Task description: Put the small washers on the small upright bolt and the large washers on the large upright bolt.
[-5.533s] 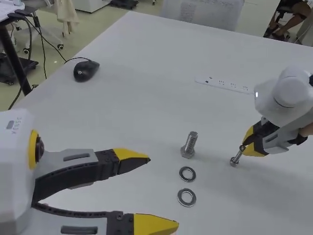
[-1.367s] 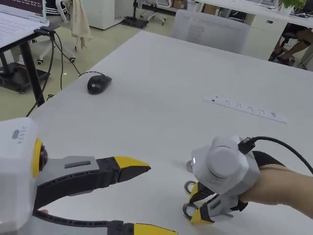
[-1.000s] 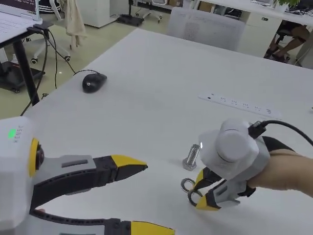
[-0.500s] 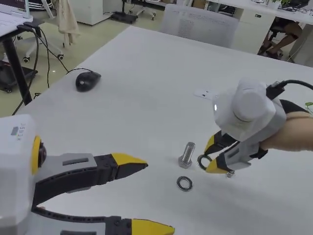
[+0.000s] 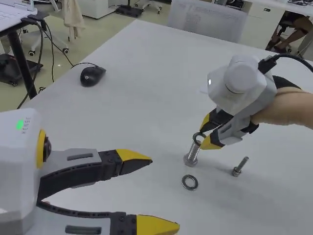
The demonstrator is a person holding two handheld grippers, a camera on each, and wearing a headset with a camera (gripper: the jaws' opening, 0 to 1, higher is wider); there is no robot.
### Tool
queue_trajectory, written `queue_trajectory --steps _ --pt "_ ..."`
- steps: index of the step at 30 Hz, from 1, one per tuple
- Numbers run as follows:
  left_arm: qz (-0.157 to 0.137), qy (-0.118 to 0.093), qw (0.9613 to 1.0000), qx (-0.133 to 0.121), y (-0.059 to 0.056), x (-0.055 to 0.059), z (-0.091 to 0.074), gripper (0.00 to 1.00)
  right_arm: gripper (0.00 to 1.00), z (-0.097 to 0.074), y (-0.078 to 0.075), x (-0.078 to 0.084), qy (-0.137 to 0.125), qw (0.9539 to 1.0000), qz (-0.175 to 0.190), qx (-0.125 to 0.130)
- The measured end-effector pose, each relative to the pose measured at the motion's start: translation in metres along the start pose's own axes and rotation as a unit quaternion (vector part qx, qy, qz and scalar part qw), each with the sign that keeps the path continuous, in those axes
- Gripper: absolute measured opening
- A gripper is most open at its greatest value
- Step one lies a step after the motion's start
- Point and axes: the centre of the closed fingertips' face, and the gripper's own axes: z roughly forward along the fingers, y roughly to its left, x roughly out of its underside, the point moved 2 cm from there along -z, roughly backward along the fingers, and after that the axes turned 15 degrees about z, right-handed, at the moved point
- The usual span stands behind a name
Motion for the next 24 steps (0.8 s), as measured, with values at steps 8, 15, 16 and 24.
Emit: queue_trajectory --steps 8,15,16,24 --pt "-0.003 0.0 1.0 -0.005 0.003 0.001 0.0 0.52 0.22 0.011 0.008 0.005 0.021 0.9997 -0.008 -0.012" --pt "-0.005 0.0 1.0 -0.005 0.002 0.002 0.002 0.52 0.22 0.017 0.01 0.006 0.022 0.9995 -0.006 -0.019" --pt "-0.005 0.0 1.0 -0.005 0.002 0.002 0.002 0.52 0.22 0.019 0.01 0.007 0.025 0.9995 -0.005 -0.021" --pt "-0.008 0.002 0.9999 -0.008 0.002 0.004 0.002 0.52 0.22 0.031 0.012 0.009 0.037 0.9989 -0.011 -0.028"
